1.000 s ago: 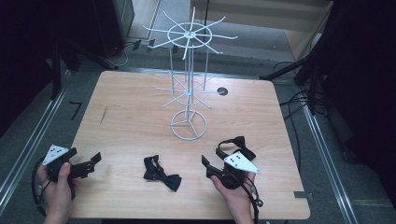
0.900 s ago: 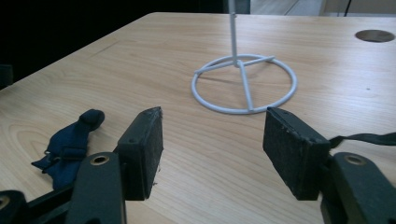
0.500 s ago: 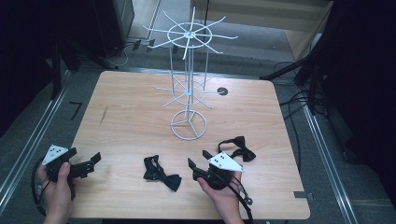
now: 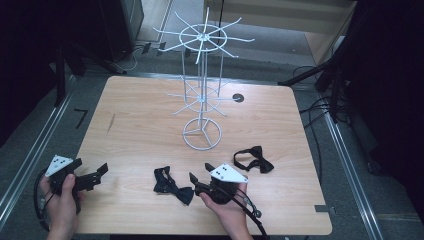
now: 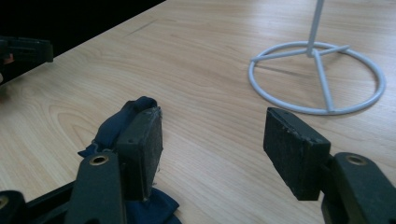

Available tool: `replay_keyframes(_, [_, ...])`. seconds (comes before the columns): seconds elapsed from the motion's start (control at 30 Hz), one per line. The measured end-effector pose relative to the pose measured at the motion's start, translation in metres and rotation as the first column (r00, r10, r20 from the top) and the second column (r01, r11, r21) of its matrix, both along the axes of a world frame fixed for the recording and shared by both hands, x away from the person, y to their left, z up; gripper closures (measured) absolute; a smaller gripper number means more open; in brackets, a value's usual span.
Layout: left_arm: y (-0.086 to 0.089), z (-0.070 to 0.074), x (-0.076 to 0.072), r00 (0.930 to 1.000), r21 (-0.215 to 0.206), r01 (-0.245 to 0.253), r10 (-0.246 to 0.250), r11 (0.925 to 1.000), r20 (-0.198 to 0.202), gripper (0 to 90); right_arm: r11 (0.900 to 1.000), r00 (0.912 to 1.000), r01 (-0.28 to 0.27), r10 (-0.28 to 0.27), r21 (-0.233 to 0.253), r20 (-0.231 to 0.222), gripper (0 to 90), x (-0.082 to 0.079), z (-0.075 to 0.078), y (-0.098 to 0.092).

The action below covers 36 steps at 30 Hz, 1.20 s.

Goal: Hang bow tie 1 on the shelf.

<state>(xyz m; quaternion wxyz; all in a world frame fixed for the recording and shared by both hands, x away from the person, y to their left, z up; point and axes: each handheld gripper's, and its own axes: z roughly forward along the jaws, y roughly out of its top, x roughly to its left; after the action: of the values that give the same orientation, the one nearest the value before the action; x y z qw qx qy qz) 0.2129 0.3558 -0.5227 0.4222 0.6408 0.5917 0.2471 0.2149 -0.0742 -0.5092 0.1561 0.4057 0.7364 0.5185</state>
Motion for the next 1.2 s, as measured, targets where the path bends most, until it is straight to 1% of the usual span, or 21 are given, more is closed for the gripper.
replay_keyframes(0.23, [0.0, 0.0, 0.0, 1.0, -0.002, 0.0, 0.0, 1.0, 0.001, 0.0, 1.0, 0.9996, -0.026, 0.026, -0.017, -0.008, 37.8, -0.002, -0.003, 0.013])
replay_keyframes(0.27, [0.0, 0.0, 0.0, 1.0, -0.002, 0.0, 0.0, 1.0, 0.0, 0.0, 0.999, 0.9994, -0.034, 0.034, -0.022, -0.01, 37.7, -0.002, -0.004, 0.017])
replay_keyframes(0.43, [0.0, 0.0, 0.0, 1.0, -0.003, 0.0, 0.0, 1.0, 0.0, 0.0, 0.998, 0.9985, -0.054, 0.053, -0.035, -0.007, 37.4, -0.003, -0.005, 0.025])
replay_keyframes(0.63, [0.0, 0.0, 0.0, 1.0, -0.004, 0.0, 0.0, 1.0, -0.002, 0.0, 0.997, 0.9978, -0.067, 0.066, -0.033, -0.005, 37.5, -0.003, -0.004, 0.033])
replay_keyframes(0.8, [0.0, 0.0, 0.0, 1.0, -0.004, 0.0, 0.0, 1.0, -0.002, 0.0, 0.996, 0.9967, -0.08, 0.079, -0.042, -0.017, 37.9, -0.004, -0.007, 0.039])
replay_keyframes(1.1, [0.0, 0.0, 0.001, 1.0, -0.003, 0.003, -0.003, 1.0, -0.004, 0.0, 0.993, 0.9938, -0.107, 0.106, -0.042, -0.034, 39.1, -0.005, -0.01, 0.05])
replay_keyframes(1.2, [0.0, 0.0, 0.001, 1.0, -0.003, 0.004, -0.004, 1.0, -0.003, 0.0, 0.991, 0.993, -0.116, 0.114, -0.064, -0.029, 39.5, -0.006, -0.013, 0.054])
